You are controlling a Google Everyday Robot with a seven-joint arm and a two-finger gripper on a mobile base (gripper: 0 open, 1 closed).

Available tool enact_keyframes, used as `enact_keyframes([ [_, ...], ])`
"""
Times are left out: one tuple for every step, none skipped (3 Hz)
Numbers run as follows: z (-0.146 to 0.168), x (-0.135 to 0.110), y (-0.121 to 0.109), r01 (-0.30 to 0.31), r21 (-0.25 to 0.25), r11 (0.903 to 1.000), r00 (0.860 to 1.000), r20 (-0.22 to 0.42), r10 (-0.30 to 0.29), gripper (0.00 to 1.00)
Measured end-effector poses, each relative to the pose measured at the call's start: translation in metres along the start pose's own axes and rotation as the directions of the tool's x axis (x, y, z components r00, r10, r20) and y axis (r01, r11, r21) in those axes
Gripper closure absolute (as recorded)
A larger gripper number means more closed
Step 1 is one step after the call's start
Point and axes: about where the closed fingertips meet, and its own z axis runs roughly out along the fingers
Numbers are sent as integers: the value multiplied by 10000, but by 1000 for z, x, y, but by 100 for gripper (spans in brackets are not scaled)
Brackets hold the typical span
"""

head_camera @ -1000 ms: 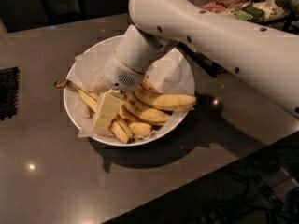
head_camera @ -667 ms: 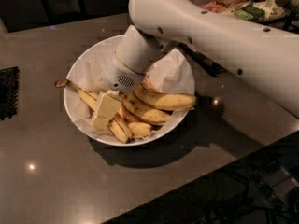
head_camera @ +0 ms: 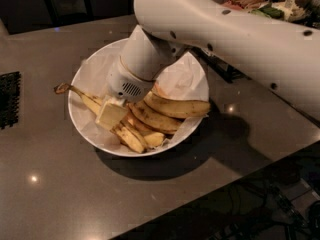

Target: Pick banana from white bowl

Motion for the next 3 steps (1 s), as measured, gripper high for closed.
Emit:
enact_keyframes([
  [-28, -5, 23, -4, 1843, 9829, 9996, -284, 57, 100],
  [-53, -5, 44, 28, 3264, 9452, 9996, -283, 68, 100],
  [-76, 10, 57, -200, 4478, 8939, 9996, 264, 91, 100],
])
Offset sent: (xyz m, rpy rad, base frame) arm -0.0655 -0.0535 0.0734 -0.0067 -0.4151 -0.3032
